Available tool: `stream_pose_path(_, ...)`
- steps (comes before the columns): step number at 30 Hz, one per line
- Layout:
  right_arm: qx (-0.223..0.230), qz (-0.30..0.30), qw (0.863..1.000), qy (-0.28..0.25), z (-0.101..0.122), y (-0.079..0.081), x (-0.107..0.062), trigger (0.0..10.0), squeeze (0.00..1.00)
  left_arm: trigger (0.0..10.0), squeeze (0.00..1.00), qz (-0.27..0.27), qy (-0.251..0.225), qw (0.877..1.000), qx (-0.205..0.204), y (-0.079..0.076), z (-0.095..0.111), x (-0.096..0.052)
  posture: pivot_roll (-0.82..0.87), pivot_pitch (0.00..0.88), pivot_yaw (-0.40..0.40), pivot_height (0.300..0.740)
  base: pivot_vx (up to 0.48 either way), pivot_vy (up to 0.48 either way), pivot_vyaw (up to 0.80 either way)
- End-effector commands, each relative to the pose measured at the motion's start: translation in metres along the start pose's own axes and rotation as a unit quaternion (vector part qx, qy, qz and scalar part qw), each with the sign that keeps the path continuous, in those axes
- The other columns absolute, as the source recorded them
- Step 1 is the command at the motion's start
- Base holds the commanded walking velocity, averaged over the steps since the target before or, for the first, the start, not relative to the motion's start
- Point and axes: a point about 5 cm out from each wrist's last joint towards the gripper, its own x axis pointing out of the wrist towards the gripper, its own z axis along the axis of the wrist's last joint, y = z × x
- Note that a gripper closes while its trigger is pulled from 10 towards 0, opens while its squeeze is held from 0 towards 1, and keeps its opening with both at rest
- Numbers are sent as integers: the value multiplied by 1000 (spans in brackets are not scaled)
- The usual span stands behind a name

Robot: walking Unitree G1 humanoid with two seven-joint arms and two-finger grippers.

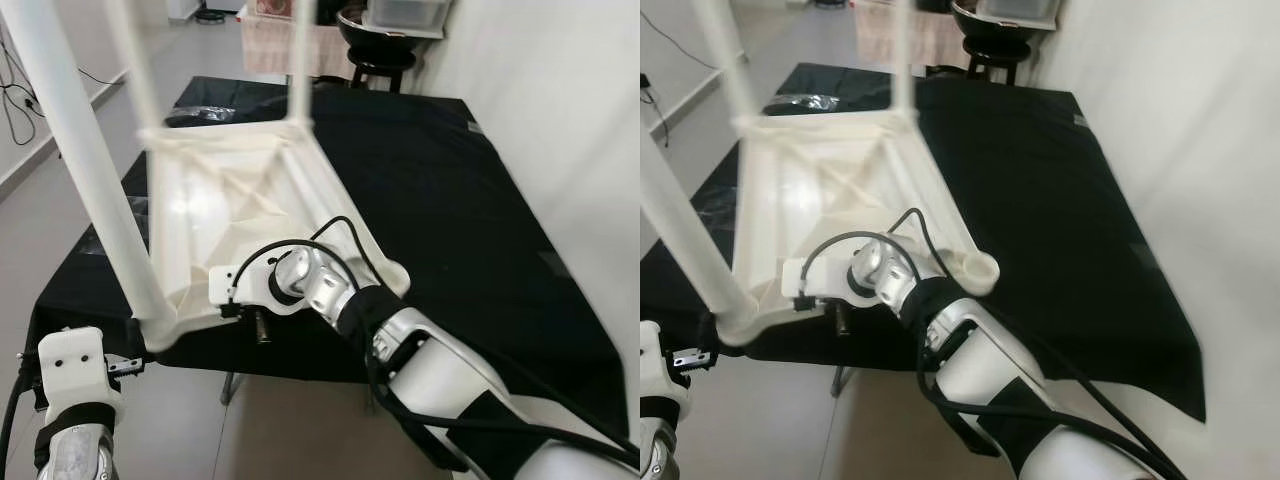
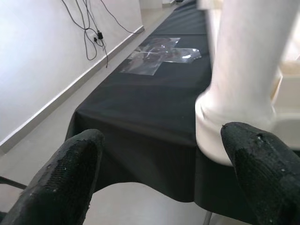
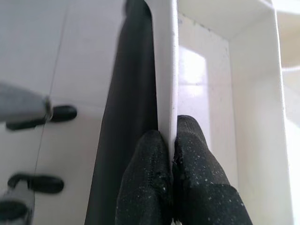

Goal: Building children table

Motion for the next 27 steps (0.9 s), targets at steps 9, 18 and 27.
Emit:
stream_pose_path(9, -26, -53, 988, -141, 44, 0, 0, 10000, 0, 10000, 0, -6, 0, 1000, 4, -4, 0, 1, 57, 77, -89, 740, 0, 0, 0)
stream_pose_path(18, 4, -58, 960, -274, 79, 14, -1, 10000, 1000, 10000, 0, -10, -2, 1000, 7, -5, 0, 3, 55, 72, -84, 740, 0, 0, 0)
stream_pose_path(27, 118, -184, 920, -325, 55, -15, -20, 10000, 596, 10000, 0, -22, -10, 1000, 20, -10, 2, 8, 31, 64, -67, 740, 0, 0, 0)
